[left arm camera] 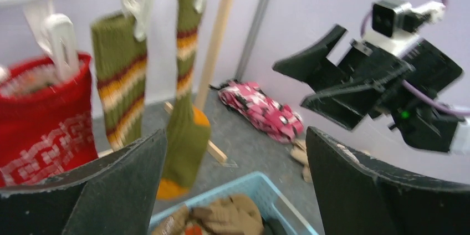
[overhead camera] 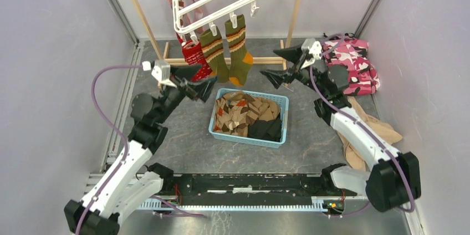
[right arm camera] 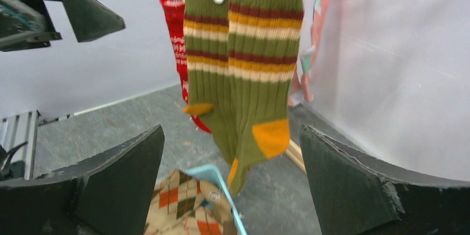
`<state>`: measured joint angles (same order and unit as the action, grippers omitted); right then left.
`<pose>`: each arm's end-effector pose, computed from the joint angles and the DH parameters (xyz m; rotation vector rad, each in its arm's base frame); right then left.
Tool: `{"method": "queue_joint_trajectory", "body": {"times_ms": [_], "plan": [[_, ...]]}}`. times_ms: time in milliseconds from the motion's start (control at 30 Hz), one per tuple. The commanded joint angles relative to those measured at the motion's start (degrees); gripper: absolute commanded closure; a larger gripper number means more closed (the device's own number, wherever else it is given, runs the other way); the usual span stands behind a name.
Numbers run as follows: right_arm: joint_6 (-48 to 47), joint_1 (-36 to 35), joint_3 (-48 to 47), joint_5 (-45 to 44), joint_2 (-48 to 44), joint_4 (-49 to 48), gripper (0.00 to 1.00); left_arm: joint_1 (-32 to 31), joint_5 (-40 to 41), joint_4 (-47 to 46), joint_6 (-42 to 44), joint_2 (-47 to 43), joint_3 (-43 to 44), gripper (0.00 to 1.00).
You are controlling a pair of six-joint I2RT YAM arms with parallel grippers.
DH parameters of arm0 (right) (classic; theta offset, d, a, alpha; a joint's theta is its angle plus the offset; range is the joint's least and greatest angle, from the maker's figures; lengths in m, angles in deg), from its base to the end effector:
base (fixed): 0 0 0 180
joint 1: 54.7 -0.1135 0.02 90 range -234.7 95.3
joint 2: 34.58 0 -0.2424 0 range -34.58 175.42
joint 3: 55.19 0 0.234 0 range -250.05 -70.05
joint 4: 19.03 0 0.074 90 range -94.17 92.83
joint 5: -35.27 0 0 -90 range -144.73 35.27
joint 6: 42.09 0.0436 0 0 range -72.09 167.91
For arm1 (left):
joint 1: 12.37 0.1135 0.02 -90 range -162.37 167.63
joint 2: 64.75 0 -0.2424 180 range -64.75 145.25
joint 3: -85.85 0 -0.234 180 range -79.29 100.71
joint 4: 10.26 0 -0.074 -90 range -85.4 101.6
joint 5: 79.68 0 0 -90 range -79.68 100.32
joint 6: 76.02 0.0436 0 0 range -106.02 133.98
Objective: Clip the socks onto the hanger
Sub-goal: Clamp the sock onto the hanger, then pick up the sock from the bin.
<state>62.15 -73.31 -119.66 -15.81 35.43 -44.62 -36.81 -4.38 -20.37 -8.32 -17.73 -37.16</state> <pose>0.2485 0.1126 0.3557 -0.6568 1.1858 0.8992 0.1723 -0.0905 0.3712 0.2555 1.2531 -0.8624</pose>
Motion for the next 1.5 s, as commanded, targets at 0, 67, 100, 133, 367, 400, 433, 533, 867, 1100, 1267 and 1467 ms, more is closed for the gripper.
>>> {"method": "queue_joint_trajectory", "body": {"times_ms": [0,67,100,133,367,400,433,533,867,1100,1267,1467], "plan": [[-5.24,0.11,5.87,-3.84,-6.59,5.23,0.02,0.19,-8.87,3.08,-0.69,-6.30,-6.58,0.00],[-5.35,0.08,9.83,-4.01,-9.11,5.91,0.02,0.18,-11.30,2.31,-4.67,-9.14,-9.91,0.00],[-5.34,0.09,11.33,-3.96,-10.02,6.14,0.02,0.19,-12.25,1.79,-5.90,-9.78,-11.79,0.00],[-5.36,0.08,13.48,-3.92,-11.23,6.48,0.02,0.19,-13.29,-0.07,-8.79,-10.99,-13.69,0.00],[-5.76,0.01,24.14,-4.49,-16.98,7.49,0.02,0.19,-13.44,-13.84,-24.77,-14.88,-29.07,0.00],[-5.78,-0.06,25.32,-4.24,-17.47,7.56,0.02,0.17,-12.71,-15.20,-26.66,-15.40,-30.47,0.00],[-5.84,-0.03,26.27,-4.05,-17.70,7.51,0.02,0.18,-12.12,-15.92,-28.27,-16.02,-31.73,0.00],[-5.58,-0.29,28.88,-2.98,-18.04,7.23,0.02,0.19,-10.13,-15.68,-32.34,-18.29,-34.27,0.00],[-6.25,-4.67,33.86,-7.48,-18.60,7.79,0.02,-0.28,-6.81,-1.81,-30.42,-25.30,-35.26,0.05],[-2.20,-8.95,31.78,-14.18,-14.60,8.98,0.02,-5.60,-0.63,-0.73,-27.39,-20.09,-31.25,0.08],[1.57,-10.64,29.50,-17.48,-12.67,12.36,0.02,-16.42,9.23,-0.34,-19.81,-9.84,-24.15,0.09],[2.15,-10.65,28.99,-23.05,-15.29,15.66,0.02,-24.93,15.92,-2.35,-12.60,2.39,-18.85,0.10]]}}
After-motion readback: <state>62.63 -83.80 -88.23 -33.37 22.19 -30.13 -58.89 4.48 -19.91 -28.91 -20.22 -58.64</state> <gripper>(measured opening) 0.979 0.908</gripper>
